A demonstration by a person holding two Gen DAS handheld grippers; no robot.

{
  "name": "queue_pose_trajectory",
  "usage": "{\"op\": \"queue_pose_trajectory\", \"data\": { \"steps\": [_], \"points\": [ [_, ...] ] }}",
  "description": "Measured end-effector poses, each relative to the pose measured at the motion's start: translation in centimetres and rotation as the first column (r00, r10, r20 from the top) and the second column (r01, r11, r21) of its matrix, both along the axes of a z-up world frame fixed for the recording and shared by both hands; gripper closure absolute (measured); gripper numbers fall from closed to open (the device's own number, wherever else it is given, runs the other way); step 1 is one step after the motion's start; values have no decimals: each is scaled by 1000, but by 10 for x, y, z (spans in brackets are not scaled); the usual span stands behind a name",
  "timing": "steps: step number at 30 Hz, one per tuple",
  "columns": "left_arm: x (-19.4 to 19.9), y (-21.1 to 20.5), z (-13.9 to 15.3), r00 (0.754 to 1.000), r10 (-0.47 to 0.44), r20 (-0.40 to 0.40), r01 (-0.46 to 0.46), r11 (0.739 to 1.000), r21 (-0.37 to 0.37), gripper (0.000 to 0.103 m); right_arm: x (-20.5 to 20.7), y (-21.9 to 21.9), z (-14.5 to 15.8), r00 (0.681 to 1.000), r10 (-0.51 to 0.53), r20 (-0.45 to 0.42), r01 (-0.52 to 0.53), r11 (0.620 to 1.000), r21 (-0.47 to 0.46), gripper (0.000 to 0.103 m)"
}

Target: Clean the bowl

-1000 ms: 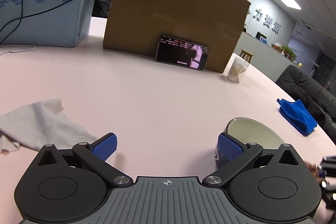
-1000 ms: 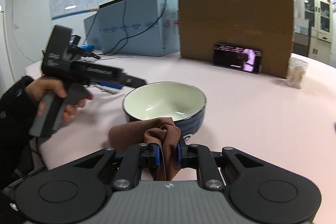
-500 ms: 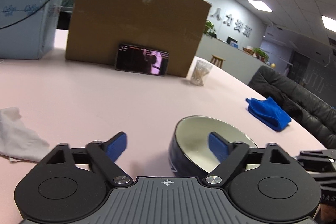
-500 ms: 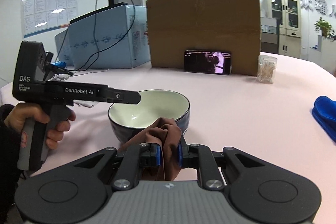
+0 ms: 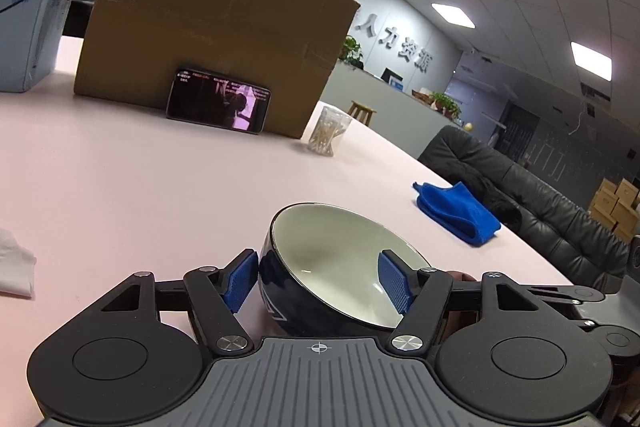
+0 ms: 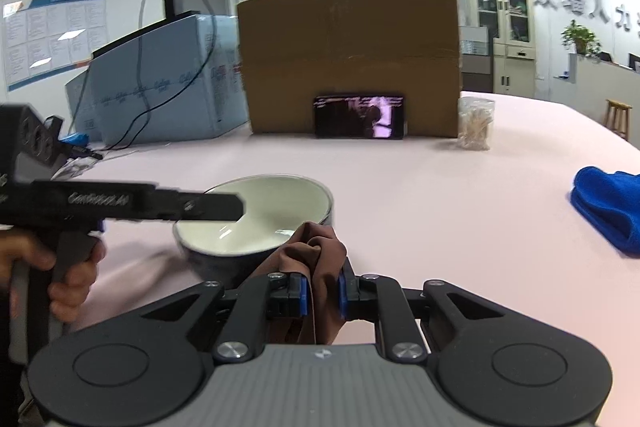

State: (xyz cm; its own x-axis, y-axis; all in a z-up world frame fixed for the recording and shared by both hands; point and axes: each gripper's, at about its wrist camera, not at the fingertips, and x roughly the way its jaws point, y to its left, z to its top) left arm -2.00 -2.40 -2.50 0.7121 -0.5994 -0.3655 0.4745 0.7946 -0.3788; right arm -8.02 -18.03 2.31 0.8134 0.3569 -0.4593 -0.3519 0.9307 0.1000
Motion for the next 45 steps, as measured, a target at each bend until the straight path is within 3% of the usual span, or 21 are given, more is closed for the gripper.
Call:
{"op": "queue_pose_trajectory", "data": {
  "steps": [10,14,16,19,30,36,45],
  "points": [
    [1,-5,1,1000,8,-10,-8,999,35,37,36,-10,5,997,-77,8,77,997,-11,86],
    [8,-11,9,998,63,14,-64,993,99,38,46,-13,8,997,-76,10,76,997,-2,86],
    [15,-16,11,997,71,19,-73,989,127,58,47,-11,9,997,-73,17,73,997,-10,86],
    [19,-21,7,997,80,12,-81,984,157,66,45,-11,8,997,-71,22,71,997,-12,87],
    [-18,-15,10,998,44,42,-50,987,155,65,37,-25,8,1000,-10,9,10,1000,5,89],
    [-11,-13,5,998,65,17,-66,991,113,66,28,-18,6,1000,-13,23,14,999,-41,89],
    [-12,-14,3,998,58,8,-58,993,107,66,-3,-22,7,999,46,15,-46,999,-4,89]
  ]
}}
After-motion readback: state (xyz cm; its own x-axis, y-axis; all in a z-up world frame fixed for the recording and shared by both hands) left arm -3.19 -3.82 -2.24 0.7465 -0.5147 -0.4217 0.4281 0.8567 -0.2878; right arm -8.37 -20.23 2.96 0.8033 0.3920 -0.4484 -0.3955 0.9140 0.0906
